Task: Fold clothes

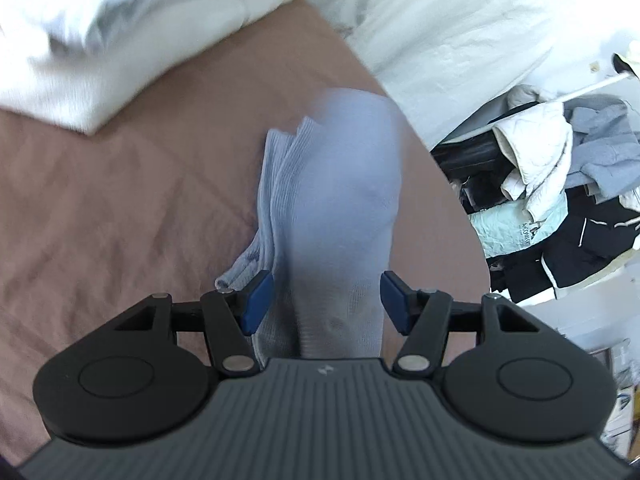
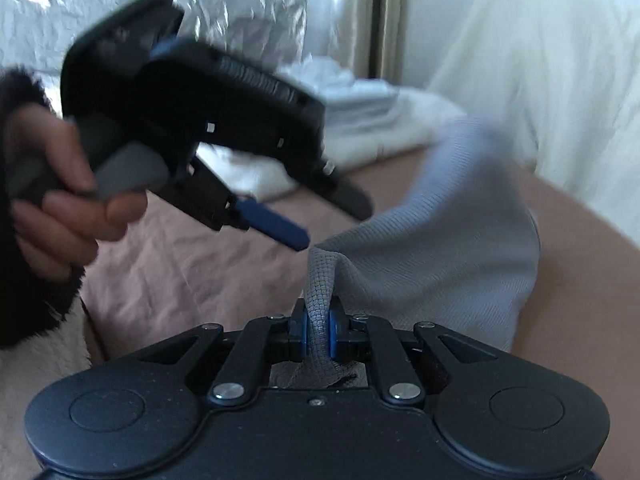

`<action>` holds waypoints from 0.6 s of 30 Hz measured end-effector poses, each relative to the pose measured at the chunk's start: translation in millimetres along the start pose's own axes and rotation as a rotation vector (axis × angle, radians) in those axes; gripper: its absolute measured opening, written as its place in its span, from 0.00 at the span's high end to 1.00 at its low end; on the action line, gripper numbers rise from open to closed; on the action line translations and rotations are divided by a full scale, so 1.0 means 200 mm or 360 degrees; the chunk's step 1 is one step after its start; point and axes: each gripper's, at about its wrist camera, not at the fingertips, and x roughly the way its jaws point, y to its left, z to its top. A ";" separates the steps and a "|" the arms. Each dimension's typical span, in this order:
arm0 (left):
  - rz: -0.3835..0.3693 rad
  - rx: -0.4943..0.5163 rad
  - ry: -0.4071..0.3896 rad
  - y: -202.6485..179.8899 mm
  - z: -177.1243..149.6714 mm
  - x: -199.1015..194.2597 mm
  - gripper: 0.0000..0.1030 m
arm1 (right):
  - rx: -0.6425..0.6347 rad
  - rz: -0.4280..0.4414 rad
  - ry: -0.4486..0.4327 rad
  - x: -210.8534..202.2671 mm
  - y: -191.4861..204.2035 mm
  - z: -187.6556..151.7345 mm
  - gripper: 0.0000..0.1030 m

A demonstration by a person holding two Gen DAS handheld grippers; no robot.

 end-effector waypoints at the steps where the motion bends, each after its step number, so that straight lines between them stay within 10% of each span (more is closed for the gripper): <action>1: 0.0003 -0.0015 0.0008 0.01 0.01 0.02 0.43 | 0.0036 0.0009 0.0007 0.01 -0.02 -0.01 0.88; 12: 0.0241 0.0401 0.0044 -0.20 0.39 0.35 0.41 | 0.0161 0.0011 -0.0138 -0.03 -0.01 0.05 0.87; 14: 0.0202 0.0555 0.0043 -0.21 0.41 0.43 0.52 | 0.0156 0.0029 -0.0104 0.00 0.00 0.04 0.87; 16: 0.0198 0.0643 0.0038 -0.21 0.42 0.50 0.91 | 0.0194 0.0090 -0.0079 0.02 -0.01 0.01 0.86; 18: 0.0123 0.0649 -0.0029 -0.21 0.42 0.50 0.94 | 0.0238 0.0163 -0.0072 0.02 -0.04 -0.03 0.82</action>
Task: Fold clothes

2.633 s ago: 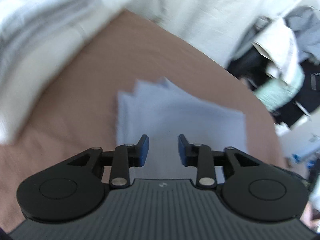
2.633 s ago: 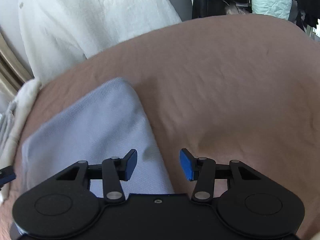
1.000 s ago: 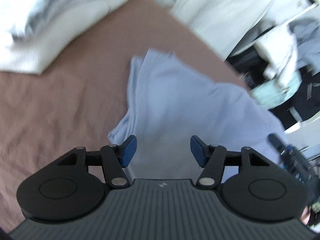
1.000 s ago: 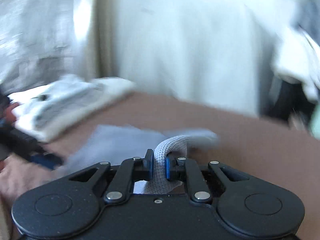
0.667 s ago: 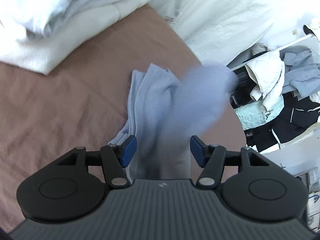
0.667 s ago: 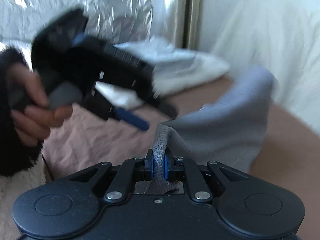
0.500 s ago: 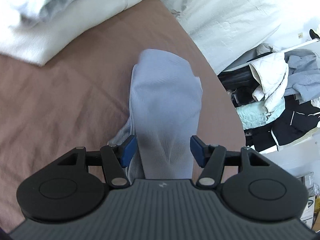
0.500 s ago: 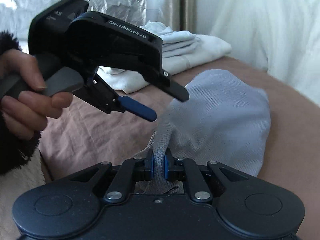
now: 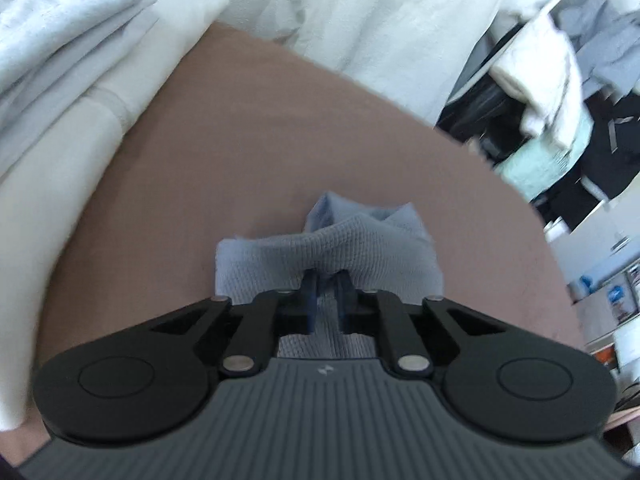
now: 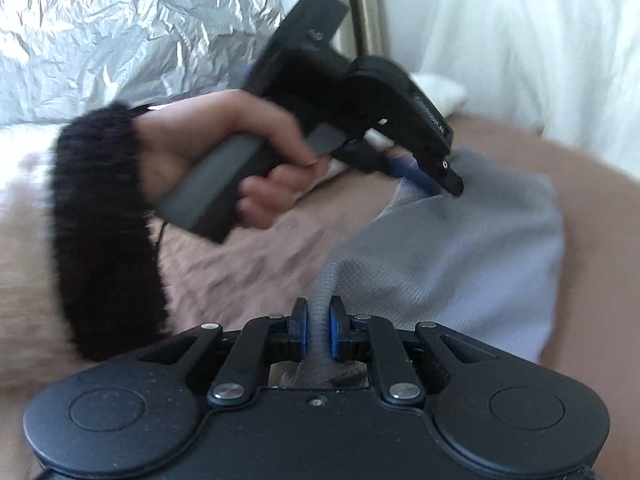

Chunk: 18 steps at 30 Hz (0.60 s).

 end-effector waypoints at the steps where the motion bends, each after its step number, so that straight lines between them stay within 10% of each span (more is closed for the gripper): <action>1: -0.0009 0.0021 -0.0057 -0.01 0.00 -0.02 1.00 | 0.0015 0.0032 -0.0029 -0.02 -0.02 0.00 0.80; 8: 0.0238 0.0106 -0.0163 -0.04 0.07 -0.09 1.00 | 0.0176 0.0092 -0.0248 -0.17 -0.23 0.04 0.66; 11: 0.0124 0.0001 -0.0103 -0.01 0.07 -0.09 0.95 | 0.0296 -0.0058 -0.0252 -0.15 -0.38 0.03 0.60; 13: 0.0073 -0.0012 -0.0062 -0.03 0.07 -0.08 0.84 | 0.0369 -0.0142 -0.0203 -0.12 -0.47 0.00 0.59; 15: 0.0106 -0.0010 -0.0026 -0.04 0.08 -0.06 0.47 | 0.0438 -0.0205 -0.0160 -0.09 -0.55 -0.04 0.56; 18: 0.0198 -0.0043 0.0054 0.00 0.07 -0.03 0.33 | 0.0545 -0.0267 -0.0129 -0.08 -0.64 -0.09 0.50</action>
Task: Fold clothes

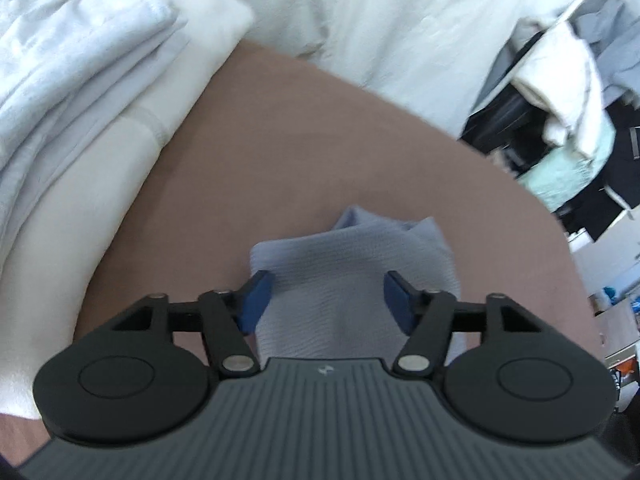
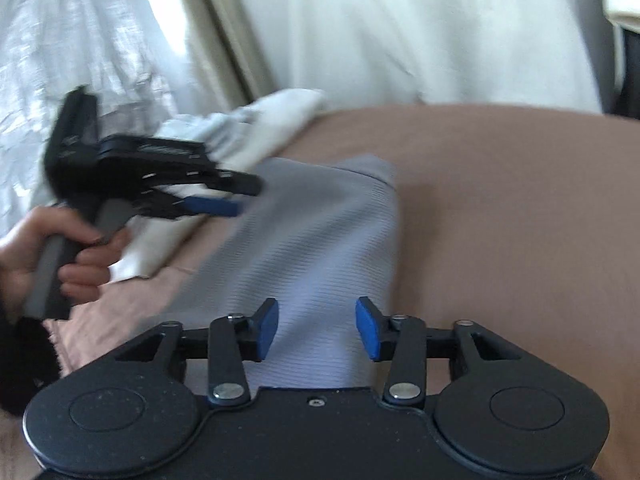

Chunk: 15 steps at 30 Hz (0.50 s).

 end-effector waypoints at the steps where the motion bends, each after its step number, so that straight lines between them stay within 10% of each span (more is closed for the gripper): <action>1: 0.0021 -0.0038 0.0033 0.02 0.00 0.02 0.28 | 0.0026 -0.0015 0.0006 -0.01 -0.03 0.00 0.49; 5: 0.0002 -0.0136 -0.0004 0.13 -0.02 0.15 0.13 | 0.0077 -0.0016 0.0058 0.00 -0.08 -0.01 0.44; 9: -0.0245 -0.0309 -0.0067 0.22 -0.04 0.18 0.73 | 0.0118 -0.0027 0.0111 0.07 -0.06 -0.02 0.44; 15: -0.0020 -0.0181 -0.0125 0.20 -0.05 0.16 0.82 | 0.0120 -0.0028 0.0141 0.17 0.00 -0.06 0.34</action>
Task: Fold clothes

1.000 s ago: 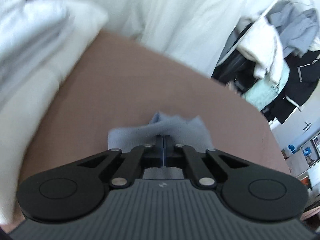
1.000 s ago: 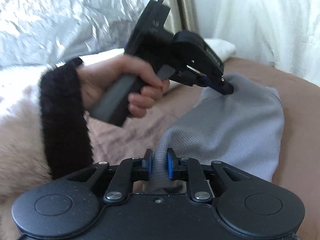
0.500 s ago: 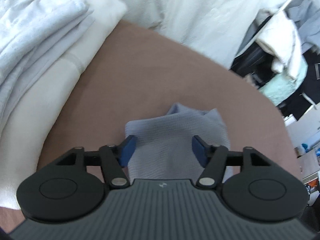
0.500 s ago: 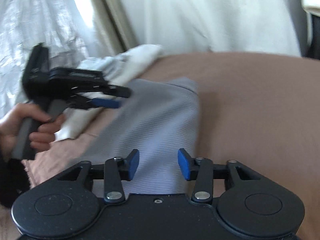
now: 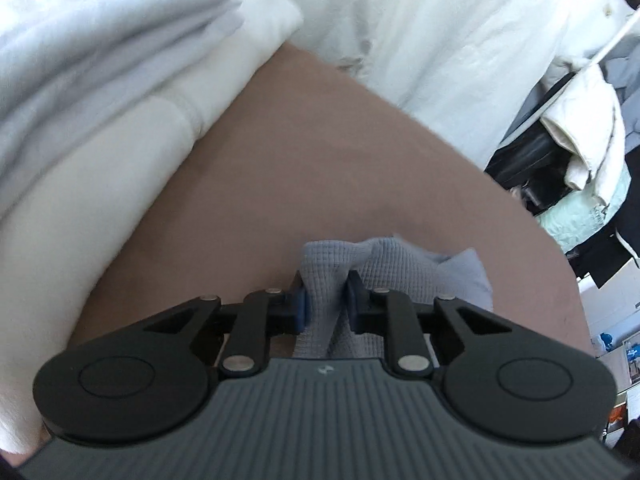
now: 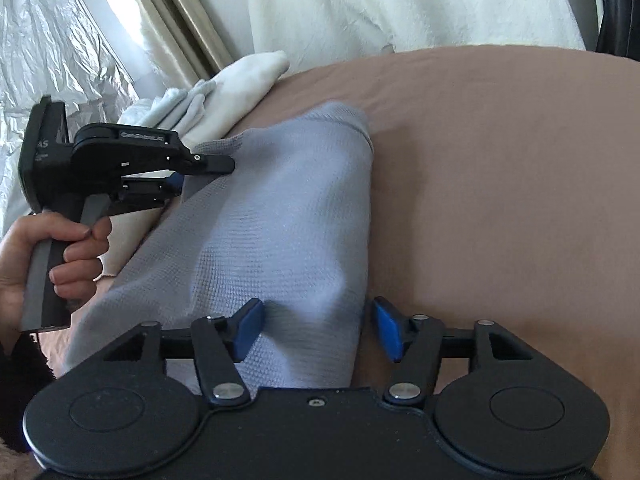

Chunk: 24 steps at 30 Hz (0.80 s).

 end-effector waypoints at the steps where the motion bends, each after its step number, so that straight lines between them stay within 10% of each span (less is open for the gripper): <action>1: -0.0005 -0.0020 0.0008 0.01 0.00 0.00 0.82 | -0.0028 -0.0011 0.0002 0.01 0.02 0.00 0.32; 5: 0.0015 0.0031 0.0019 0.01 -0.01 -0.04 0.82 | -0.0170 -0.0092 0.0014 -0.01 0.10 -0.01 0.32; 9: 0.0015 0.0046 0.0050 0.02 -0.02 -0.06 0.82 | -0.0382 -0.0407 -0.0325 -0.18 0.26 -0.01 0.35; 14: 0.0012 0.0044 0.0078 0.02 -0.02 -0.05 0.82 | -0.0660 -0.0098 -0.0237 -0.20 0.45 -0.04 0.36; 19: 0.0029 0.0001 0.0122 0.05 -0.02 -0.04 0.80 | -0.0886 0.0107 0.0158 -0.02 0.60 -0.23 0.35; 24: 0.0055 -0.0008 0.0111 0.07 -0.03 -0.06 0.79 | -0.0841 0.0294 0.0187 -0.04 0.58 -0.24 0.34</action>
